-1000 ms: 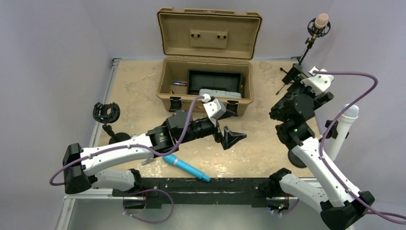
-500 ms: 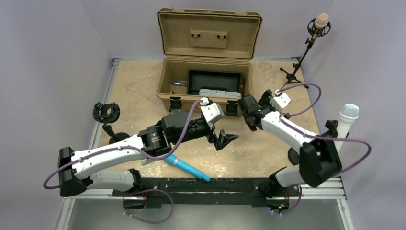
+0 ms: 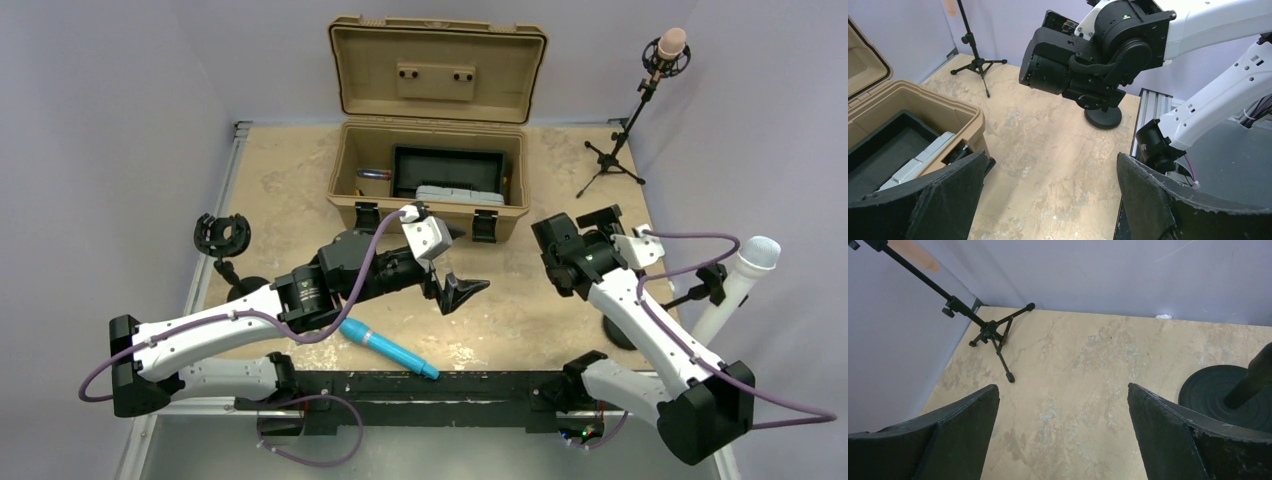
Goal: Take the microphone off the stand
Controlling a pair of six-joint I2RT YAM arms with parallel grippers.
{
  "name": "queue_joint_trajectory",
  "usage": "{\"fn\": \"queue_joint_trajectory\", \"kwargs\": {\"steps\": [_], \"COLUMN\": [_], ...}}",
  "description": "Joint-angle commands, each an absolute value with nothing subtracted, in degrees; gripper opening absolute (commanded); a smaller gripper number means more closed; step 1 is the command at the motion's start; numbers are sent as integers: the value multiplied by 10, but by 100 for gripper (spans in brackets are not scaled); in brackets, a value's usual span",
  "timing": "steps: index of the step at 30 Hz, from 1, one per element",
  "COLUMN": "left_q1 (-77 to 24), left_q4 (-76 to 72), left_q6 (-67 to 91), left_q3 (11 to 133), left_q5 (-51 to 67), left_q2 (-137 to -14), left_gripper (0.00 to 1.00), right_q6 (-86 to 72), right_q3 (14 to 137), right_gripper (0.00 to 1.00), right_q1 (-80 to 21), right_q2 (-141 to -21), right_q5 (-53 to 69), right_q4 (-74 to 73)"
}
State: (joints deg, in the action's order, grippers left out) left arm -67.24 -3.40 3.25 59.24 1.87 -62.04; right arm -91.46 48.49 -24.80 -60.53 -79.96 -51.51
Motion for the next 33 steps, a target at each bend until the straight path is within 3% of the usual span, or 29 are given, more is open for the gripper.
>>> {"fn": "queue_joint_trajectory", "kwargs": {"steps": [1,5,9,12,16,20,26,33], "left_q1": [-670,-670,-671,-671,-671,-671,-671,-671], "left_q4": [-57,-62,-61,-60,-57,-47,-14,16], "left_q6": [17,23,20,16,15,9,3,9], "left_q3": [585,582,582,583,584,588,609,609], "left_q5": [21,19,17,14,14,8,11,43], "left_q2": [-609,-610,-609,-611,-611,-611,-609,-596], "left_gripper": [99,99,99,99,99,100,100,100], "right_q6": [-917,-632,-669,-604,-669,-535,-155,-129], "right_q3": [487,480,513,561,668,768,778,888], "right_gripper": [99,99,99,99,99,98,99,98], "right_q1": [-251,-261,-336,-385,-415,-450,-451,-451], "right_q2": [-568,-555,-582,-615,-659,-653,-555,-521], "right_q5": [-811,-815,-838,-844,-846,-841,-774,-779], "right_q4": [-514,-311,-378,-380,-517,-495,-216,-291]}}
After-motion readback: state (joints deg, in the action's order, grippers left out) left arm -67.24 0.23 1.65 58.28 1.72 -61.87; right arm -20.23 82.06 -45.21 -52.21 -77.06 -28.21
